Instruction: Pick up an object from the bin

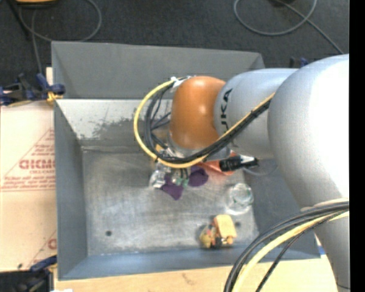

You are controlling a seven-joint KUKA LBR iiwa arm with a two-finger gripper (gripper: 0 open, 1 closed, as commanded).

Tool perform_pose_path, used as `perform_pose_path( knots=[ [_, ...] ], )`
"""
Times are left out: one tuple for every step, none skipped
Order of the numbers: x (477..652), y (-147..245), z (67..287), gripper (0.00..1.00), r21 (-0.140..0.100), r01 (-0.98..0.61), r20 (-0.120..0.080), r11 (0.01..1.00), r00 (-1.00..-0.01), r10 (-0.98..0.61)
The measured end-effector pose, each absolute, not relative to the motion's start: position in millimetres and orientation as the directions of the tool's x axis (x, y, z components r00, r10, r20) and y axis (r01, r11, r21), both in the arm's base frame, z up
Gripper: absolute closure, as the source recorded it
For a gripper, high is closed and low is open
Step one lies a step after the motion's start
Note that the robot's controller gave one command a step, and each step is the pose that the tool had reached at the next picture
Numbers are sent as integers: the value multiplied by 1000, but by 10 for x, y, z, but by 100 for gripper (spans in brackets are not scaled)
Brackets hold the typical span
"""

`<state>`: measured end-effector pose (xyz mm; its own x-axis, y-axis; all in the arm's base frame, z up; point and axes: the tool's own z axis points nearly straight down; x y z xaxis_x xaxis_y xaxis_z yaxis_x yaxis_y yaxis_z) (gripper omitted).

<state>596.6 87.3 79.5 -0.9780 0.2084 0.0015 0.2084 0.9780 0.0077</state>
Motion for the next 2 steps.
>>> perform_pose_path(
  knots=[
    [5961, 875, 828, 100, 7, 208, 2, 978, -978, 208],
    [5942, 856, 934, 100, 2, 208, 1, 978, -978, 208]
  ],
)
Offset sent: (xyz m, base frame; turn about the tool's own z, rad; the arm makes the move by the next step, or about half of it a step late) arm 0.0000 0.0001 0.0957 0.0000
